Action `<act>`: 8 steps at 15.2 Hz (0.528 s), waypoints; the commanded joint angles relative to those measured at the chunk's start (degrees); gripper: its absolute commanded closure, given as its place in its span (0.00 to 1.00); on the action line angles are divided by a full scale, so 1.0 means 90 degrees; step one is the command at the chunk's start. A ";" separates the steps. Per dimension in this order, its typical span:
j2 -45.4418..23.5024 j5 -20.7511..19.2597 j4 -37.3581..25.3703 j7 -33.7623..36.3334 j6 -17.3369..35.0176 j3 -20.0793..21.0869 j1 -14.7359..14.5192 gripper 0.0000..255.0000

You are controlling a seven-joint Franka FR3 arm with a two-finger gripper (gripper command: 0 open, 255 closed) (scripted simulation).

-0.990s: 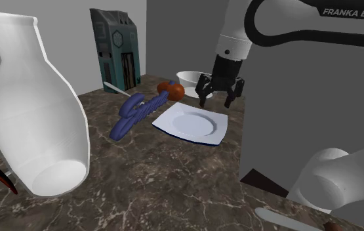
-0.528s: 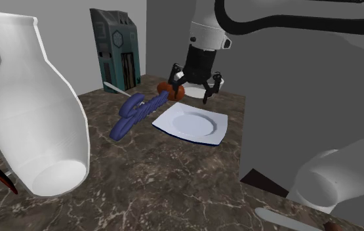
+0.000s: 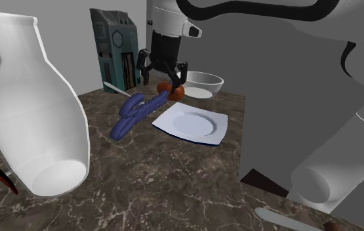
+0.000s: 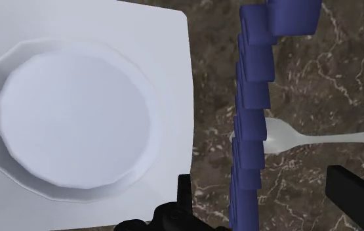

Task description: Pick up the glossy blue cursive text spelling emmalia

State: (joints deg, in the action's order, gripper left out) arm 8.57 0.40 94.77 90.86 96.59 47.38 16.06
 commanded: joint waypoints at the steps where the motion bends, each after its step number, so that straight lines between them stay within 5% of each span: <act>1: -0.0319 -0.0263 -0.0183 0.0470 0.0067 0.0182 0.0030 0.00; 8: -0.0129 -0.0119 0.0533 0.0413 0.0657 0.0111 0.0013 0.00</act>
State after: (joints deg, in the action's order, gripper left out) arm 7.01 -0.97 98.55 94.68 101.73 48.50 16.20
